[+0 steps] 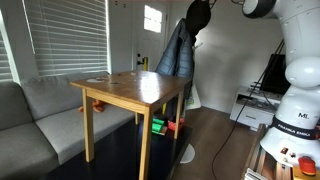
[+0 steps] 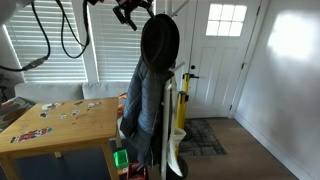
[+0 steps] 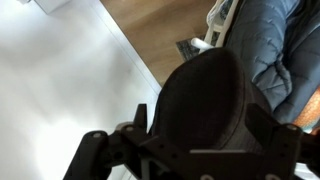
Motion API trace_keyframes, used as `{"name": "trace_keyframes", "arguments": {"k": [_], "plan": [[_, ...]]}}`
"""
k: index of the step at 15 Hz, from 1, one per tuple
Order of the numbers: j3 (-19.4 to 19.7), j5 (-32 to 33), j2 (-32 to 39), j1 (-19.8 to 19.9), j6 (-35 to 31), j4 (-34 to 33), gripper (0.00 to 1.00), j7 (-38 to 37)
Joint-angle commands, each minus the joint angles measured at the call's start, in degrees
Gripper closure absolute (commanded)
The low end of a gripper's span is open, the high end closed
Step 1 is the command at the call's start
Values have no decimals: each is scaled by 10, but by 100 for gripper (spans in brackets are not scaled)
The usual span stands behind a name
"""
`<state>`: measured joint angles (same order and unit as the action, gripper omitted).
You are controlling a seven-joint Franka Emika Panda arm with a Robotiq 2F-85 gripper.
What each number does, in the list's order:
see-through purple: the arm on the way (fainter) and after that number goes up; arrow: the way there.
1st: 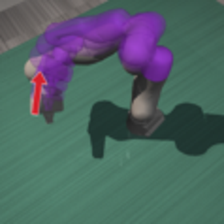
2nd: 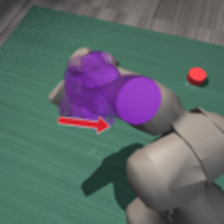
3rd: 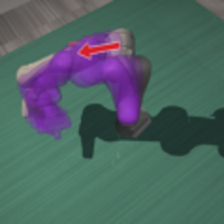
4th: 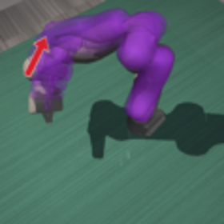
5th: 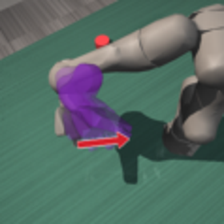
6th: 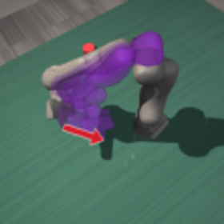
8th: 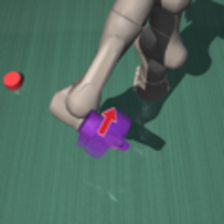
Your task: Move the black hat to a higher hook
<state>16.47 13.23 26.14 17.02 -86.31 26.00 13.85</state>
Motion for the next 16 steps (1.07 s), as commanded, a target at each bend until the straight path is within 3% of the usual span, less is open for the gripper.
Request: {"name": "trace_keyframes", "arguments": {"k": [1,5,10,14,15,16], "plan": [[-22,0,-44,-10,109,15,0,30],[-54,-38,-66,-2,228,14,0,42],[-98,-132,-92,10,334,1,0,44],[-119,-218,-106,39,386,-4,0,81],[-107,-174,-91,11,370,-15,0,48],[-110,-189,-94,18,377,-14,0,56]]}}
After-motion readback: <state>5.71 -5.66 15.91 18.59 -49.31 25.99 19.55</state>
